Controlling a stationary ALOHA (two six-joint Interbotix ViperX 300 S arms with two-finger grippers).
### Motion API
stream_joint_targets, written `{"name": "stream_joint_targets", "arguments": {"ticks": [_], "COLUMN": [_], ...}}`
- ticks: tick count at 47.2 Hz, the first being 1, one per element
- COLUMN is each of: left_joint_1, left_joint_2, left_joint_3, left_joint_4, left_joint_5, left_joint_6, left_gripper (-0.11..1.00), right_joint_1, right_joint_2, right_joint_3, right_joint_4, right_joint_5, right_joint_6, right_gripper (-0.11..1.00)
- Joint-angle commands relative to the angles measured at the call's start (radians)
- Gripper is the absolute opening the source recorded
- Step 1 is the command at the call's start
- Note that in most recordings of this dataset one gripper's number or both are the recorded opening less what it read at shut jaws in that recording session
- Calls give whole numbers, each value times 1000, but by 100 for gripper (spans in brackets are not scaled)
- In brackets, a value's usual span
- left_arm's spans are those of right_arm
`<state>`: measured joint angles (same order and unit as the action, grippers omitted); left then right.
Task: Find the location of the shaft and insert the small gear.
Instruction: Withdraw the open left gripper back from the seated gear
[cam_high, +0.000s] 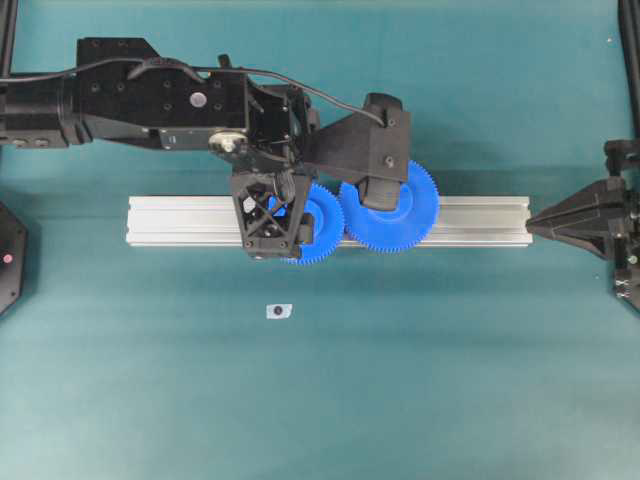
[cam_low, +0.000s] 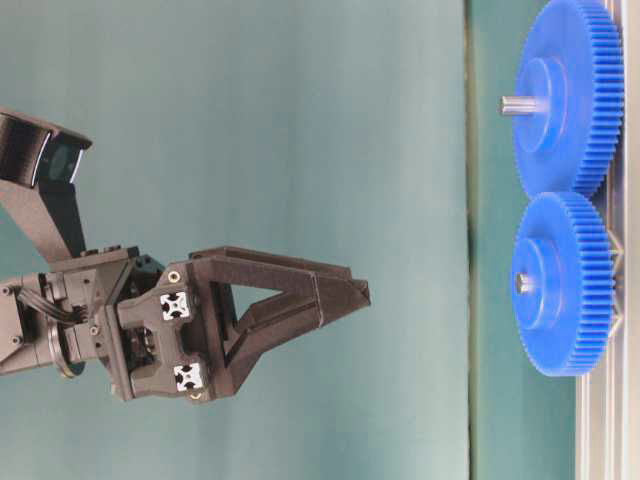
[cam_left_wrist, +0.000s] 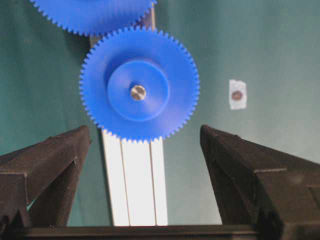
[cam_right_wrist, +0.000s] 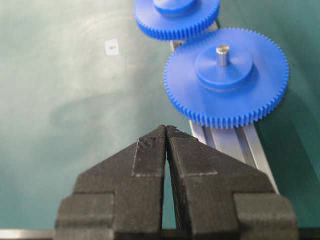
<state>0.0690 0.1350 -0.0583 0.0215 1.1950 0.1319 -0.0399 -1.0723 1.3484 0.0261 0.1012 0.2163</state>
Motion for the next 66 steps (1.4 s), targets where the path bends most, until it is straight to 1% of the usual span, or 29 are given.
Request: {"name": "stream_joint_targets", "arguments": {"ticks": [1, 53, 66], "left_joint_1": [-3, -3, -3], "left_joint_2": [-32, -11, 11], "left_joint_3": [-25, -25, -28], "left_joint_4": [2, 2, 2], "left_joint_5": [-2, -2, 60], "left_joint_6": [2, 6, 8], "left_gripper": [85, 84, 84], "right_joint_1": [-3, -2, -2], "right_joint_2": [6, 6, 6], "right_joint_3": [-11, -5, 0], "right_joint_4": [2, 2, 0], "right_joint_5": [-9, -11, -12], "right_joint_6": [12, 12, 12], "right_gripper": [5, 5, 5]}}
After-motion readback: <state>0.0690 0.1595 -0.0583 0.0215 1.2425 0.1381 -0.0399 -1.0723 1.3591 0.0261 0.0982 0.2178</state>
